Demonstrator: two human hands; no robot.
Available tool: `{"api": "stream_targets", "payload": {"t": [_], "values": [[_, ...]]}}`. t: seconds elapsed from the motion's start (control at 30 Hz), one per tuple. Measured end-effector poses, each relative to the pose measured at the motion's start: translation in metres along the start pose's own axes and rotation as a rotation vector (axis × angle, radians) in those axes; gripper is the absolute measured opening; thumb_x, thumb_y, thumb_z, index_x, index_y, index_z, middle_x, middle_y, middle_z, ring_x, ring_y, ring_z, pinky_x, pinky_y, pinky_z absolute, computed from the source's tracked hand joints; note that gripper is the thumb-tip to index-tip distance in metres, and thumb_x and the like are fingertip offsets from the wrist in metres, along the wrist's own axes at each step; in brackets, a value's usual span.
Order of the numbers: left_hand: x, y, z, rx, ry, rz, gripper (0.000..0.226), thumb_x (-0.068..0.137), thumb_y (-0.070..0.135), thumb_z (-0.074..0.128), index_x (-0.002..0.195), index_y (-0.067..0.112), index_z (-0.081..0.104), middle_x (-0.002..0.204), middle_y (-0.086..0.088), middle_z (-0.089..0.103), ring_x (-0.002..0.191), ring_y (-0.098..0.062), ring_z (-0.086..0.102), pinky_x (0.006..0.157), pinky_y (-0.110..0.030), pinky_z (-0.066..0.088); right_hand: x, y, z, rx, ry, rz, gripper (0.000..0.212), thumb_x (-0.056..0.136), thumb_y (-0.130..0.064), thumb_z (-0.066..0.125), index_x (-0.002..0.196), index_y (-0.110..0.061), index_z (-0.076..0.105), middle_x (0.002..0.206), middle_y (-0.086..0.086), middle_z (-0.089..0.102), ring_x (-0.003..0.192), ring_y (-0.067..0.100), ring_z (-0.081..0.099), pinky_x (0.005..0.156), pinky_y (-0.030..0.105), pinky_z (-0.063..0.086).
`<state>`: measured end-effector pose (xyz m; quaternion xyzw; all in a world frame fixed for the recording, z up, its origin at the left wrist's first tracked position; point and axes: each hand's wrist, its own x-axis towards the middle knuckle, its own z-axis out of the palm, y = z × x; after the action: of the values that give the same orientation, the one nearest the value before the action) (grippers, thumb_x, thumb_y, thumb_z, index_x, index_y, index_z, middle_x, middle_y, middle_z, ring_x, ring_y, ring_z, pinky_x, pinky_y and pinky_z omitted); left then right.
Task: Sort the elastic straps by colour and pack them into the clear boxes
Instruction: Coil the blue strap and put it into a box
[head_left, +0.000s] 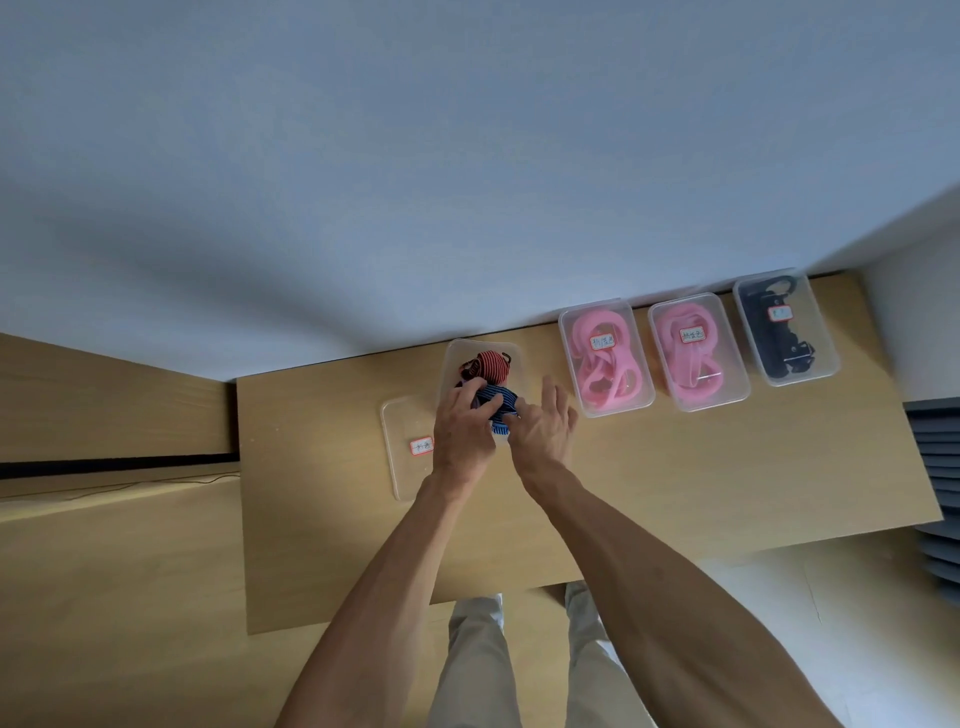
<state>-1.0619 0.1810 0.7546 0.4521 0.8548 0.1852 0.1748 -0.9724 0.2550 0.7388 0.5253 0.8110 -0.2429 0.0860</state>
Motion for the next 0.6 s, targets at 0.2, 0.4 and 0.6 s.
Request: {"api": "stream_targets", "payload": {"t": [0.2, 0.4, 0.6], "values": [[0.0, 0.001, -0.01, -0.068, 0.081, -0.055, 0.034, 0.08, -0.009, 0.064, 0.111, 0.001, 0.073, 0.119, -0.014, 0.067, 0.105, -0.036, 0.062, 0.077, -0.046, 0.057, -0.002, -0.012, -0.012, 0.015, 0.12, -0.094, 0.008, 0.082, -0.011, 0.064, 0.086, -0.011, 0.072, 0.141, 0.011, 0.049, 0.123, 0.031, 0.047, 0.1, 0.041, 0.035], [-0.004, -0.007, -0.001, -0.113, 0.078, -0.176, 0.017, 0.092, 0.005, 0.063, 0.102, 0.004, 0.077, 0.126, -0.006, 0.066, 0.115, -0.03, 0.055, 0.082, -0.043, 0.055, -0.002, -0.016, -0.002, -0.013, 0.11, -0.108, 0.009, 0.086, -0.017, 0.062, 0.088, -0.012, 0.07, 0.142, 0.009, 0.047, 0.129, 0.027, 0.041, 0.105, 0.041, 0.031], [-0.002, -0.005, -0.01, -0.147, 0.094, -0.139, 0.027, 0.094, 0.006, 0.058, 0.118, 0.008, 0.071, 0.129, -0.004, 0.064, 0.114, -0.026, 0.056, 0.086, -0.04, 0.052, -0.005, -0.023, -0.012, -0.012, 0.144, -0.112, 0.011, 0.086, -0.012, 0.061, 0.087, -0.01, 0.071, 0.136, 0.011, 0.052, 0.121, 0.03, 0.048, 0.101, 0.042, 0.037]]}}
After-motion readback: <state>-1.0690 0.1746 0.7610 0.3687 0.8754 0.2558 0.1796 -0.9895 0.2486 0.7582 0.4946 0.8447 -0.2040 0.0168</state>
